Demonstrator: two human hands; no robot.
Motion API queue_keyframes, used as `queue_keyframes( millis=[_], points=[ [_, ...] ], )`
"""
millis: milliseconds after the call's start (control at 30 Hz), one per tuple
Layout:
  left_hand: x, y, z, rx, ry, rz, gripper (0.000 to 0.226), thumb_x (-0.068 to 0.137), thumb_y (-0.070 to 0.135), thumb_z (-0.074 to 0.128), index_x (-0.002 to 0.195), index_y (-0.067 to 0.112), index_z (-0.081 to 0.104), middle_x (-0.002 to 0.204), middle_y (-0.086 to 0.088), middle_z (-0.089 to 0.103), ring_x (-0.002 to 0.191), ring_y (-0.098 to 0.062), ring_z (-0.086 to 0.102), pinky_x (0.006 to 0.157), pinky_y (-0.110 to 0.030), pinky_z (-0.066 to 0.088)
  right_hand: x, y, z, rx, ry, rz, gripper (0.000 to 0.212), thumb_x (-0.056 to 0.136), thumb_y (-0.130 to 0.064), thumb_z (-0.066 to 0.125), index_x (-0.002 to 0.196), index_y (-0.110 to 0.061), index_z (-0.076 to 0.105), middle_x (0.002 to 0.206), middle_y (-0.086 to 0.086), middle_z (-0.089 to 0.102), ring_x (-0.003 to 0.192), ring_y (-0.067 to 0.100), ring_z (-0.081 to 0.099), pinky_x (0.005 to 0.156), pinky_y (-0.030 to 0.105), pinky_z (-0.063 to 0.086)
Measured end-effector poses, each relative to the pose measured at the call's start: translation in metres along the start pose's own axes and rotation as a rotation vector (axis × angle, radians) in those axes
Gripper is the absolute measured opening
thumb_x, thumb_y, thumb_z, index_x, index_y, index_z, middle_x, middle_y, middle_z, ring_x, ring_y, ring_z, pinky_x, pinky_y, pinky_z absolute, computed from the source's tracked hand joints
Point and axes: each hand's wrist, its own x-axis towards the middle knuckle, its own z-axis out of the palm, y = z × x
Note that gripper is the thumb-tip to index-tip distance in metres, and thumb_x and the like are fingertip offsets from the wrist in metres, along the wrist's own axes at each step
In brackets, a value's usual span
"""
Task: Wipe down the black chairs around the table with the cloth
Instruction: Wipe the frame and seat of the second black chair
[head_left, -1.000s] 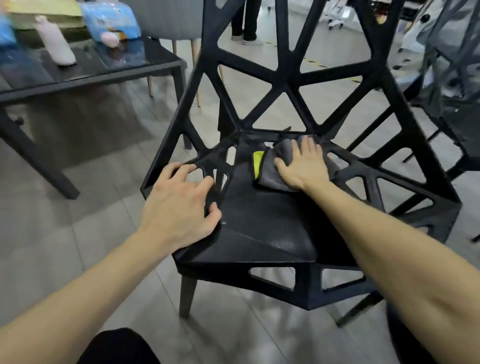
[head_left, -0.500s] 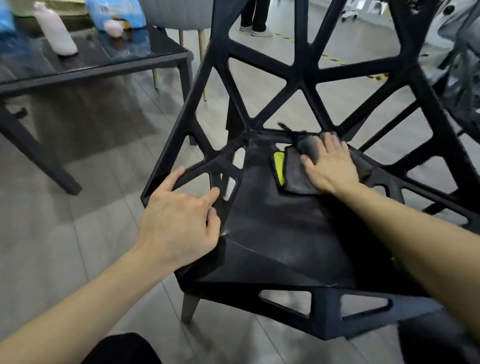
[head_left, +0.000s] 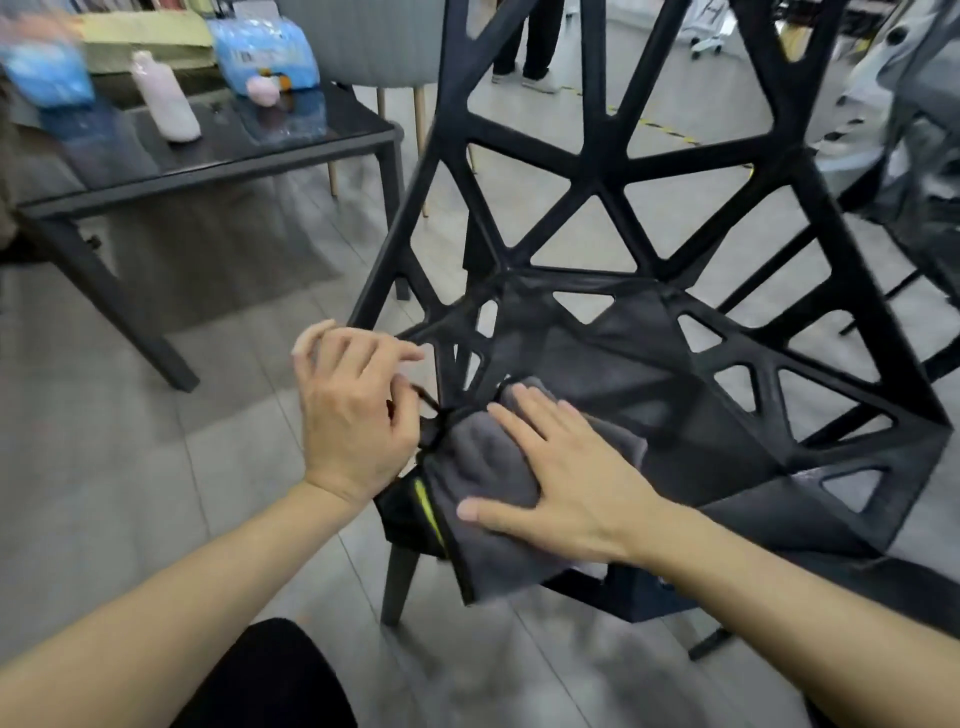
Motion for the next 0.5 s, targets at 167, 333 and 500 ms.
queue_keyframes(
  millis=[167, 333, 500],
  points=[
    [0.001, 0.005, 0.005, -0.186, 0.006, -0.337, 0.057, 0.106, 0.019, 0.048, 0.16, 0.003, 0.039, 0.158, -0.016, 0.043, 0.149, -0.031, 0.043, 0.129, -0.042, 0.032, 0.033, 0.027, -0.003, -0.006, 0.012, 0.084, 0.104, 0.086, -0.092, 0.025, 0.17, -0.032, 0.018, 0.177, -0.006, 0.005, 0.165, 0.015, -0.002, 0.134, 0.041, 0.004],
    [-0.006, -0.005, 0.013, -0.27, 0.006, -0.422, 0.056, 0.115, 0.044, 0.029, 0.16, 0.014, 0.043, 0.148, 0.0, 0.054, 0.122, -0.032, 0.068, 0.109, -0.053, 0.051, 0.16, 0.06, -0.004, -0.067, 0.211, 0.595, 0.089, 0.095, -0.039, 0.045, 0.171, -0.018, 0.004, 0.176, 0.021, -0.002, 0.164, 0.035, -0.004, 0.131, 0.051, 0.0],
    [-0.007, -0.01, 0.015, -0.324, 0.037, -0.426, 0.051, 0.115, 0.04, 0.029, 0.156, 0.015, 0.048, 0.147, 0.003, 0.055, 0.11, -0.035, 0.072, 0.107, -0.051, 0.052, 0.173, -0.026, 0.021, 0.205, 0.338, 0.416, 0.082, 0.103, -0.065, 0.035, 0.169, -0.019, 0.017, 0.176, 0.017, 0.012, 0.164, 0.03, 0.005, 0.131, 0.051, 0.001]
  ],
)
